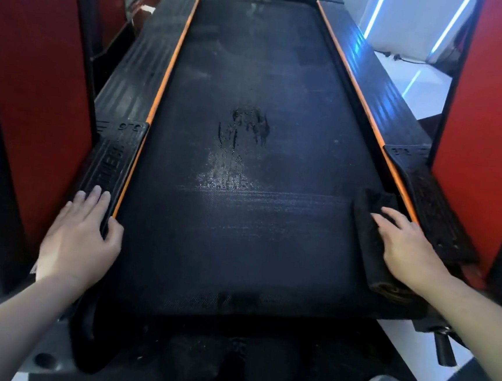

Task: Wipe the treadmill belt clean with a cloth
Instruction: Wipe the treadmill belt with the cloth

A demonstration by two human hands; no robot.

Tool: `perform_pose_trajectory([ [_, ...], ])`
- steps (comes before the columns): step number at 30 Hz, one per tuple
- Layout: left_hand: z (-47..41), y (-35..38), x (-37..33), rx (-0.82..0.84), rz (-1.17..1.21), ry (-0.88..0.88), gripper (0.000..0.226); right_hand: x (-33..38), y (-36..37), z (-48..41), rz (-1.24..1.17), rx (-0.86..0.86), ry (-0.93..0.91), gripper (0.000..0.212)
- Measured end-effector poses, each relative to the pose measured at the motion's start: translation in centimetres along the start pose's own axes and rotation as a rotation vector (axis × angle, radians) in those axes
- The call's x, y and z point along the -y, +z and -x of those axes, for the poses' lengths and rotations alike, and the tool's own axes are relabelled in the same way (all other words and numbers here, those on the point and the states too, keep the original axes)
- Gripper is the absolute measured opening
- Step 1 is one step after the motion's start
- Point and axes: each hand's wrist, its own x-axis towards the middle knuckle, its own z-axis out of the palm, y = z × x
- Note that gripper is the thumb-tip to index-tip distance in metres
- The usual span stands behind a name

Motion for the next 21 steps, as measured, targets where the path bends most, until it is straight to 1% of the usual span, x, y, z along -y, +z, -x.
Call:
perform_pose_trajectory([
  [1,-0.1,0.2,0.1,-0.001,-0.035,0.043,0.065,0.1,-0.3,0.0,-0.022,0.005,0.014,0.041],
  [3,-0.4,0.5,0.3,-0.014,-0.112,0.187,0.057,1.1,-0.5,0.0,-0.101,0.023,0.124,0.044],
  [4,-0.6,0.5,0.1,-0.038,-0.121,0.235,0.053,1.7,-0.4,0.0,-0.125,0.051,0.186,0.052],
  [5,-0.7,0.6,-0.5,-0.072,-0.095,0.244,0.049,2.4,-0.3,0.1,-0.104,0.087,0.222,0.062],
  [6,-1.0,0.4,-1.3,-0.108,-0.070,0.245,0.046,2.9,0.0,0.2,-0.055,0.100,0.226,0.069],
  [7,-1.3,0.1,-2.4,-0.128,-0.051,0.238,0.046,3.3,0.2,0.2,-0.019,0.090,0.216,0.071],
  [9,-2.1,0.1,-4.5,-0.122,-0.017,0.218,0.049,3.5,0.1,0.1,-0.071,0.043,0.211,0.068],
  [13,-4.4,2.3,-7.0,0.015,0.001,0.207,0.061,3.5,-0.3,-2.0,-0.183,-0.056,0.146,0.058],
  [16,-5.7,3.8,-8.1,0.090,0.042,0.142,0.058,3.9,-0.3,-4.8,-0.186,-0.138,0.097,0.054],
  [17,-5.8,4.2,-8.3,0.115,0.055,0.110,0.058,4.0,-0.2,-5.8,-0.157,-0.123,0.093,0.054],
  [20,-5.3,5.4,-8.5,0.183,0.067,0.019,0.062,4.4,0.7,-7.5,-0.023,0.017,0.129,0.057],
  [21,-5.0,5.7,-8.5,0.196,0.058,-0.001,0.063,4.4,1.2,-7.4,0.029,0.038,0.141,0.059],
])
